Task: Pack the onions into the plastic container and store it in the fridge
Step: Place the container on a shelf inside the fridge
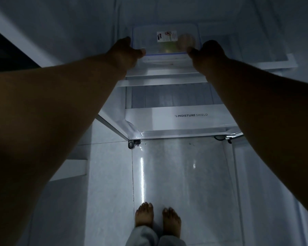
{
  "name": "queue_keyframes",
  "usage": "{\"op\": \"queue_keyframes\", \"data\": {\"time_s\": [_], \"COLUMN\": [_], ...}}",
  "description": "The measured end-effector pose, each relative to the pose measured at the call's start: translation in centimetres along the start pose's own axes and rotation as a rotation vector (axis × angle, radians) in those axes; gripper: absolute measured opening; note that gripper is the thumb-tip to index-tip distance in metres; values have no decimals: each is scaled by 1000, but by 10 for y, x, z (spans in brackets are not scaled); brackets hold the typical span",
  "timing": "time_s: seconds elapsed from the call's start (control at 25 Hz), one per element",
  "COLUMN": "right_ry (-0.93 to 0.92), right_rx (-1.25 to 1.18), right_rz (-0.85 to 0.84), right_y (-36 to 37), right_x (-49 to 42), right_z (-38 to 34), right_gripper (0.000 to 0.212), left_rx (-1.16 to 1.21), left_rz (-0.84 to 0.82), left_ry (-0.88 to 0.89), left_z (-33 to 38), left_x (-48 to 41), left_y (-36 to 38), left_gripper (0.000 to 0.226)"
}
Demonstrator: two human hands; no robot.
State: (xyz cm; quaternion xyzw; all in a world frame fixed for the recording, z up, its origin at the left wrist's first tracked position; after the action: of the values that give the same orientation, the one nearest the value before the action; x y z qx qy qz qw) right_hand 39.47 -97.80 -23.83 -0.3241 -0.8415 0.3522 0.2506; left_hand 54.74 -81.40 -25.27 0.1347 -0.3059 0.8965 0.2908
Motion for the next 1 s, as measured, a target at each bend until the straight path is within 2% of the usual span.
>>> {"op": "queue_keyframes", "data": {"time_s": [0.2,0.32,0.48,0.72,1.0], "right_ry": [2,24,-7,-5,201], "right_rx": [73,-17,-217,-347,-501], "right_rz": [-11,30,76,112,166], "right_y": [1,1,-6,-60,-153], "right_x": [-1,13,63,194,399], "right_z": [-2,1,6,4,14], "right_gripper": [56,56,74,69,61], "left_rx": [-47,-125,2,97,-46], "left_rz": [5,120,157,29,-200], "left_ry": [-37,-30,-44,26,106], "left_z": [-1,-1,-4,-2,32], "left_x": [-3,14,64,213,387], "left_y": [1,5,11,8,-20], "left_gripper": [76,70,64,44,46]}}
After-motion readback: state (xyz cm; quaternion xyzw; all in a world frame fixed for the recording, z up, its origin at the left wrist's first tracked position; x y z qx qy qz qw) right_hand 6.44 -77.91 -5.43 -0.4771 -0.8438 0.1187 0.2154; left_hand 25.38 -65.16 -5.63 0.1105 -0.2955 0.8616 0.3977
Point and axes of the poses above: each hand's wrist, its own x-axis away from the middle knuckle, its own y-axis out of the palm, z = x × y, the point moved 1 cm from there along -x, towards the middle knuckle, and after that the axes turned 5 degrees about -y, right-handed, at the moved point
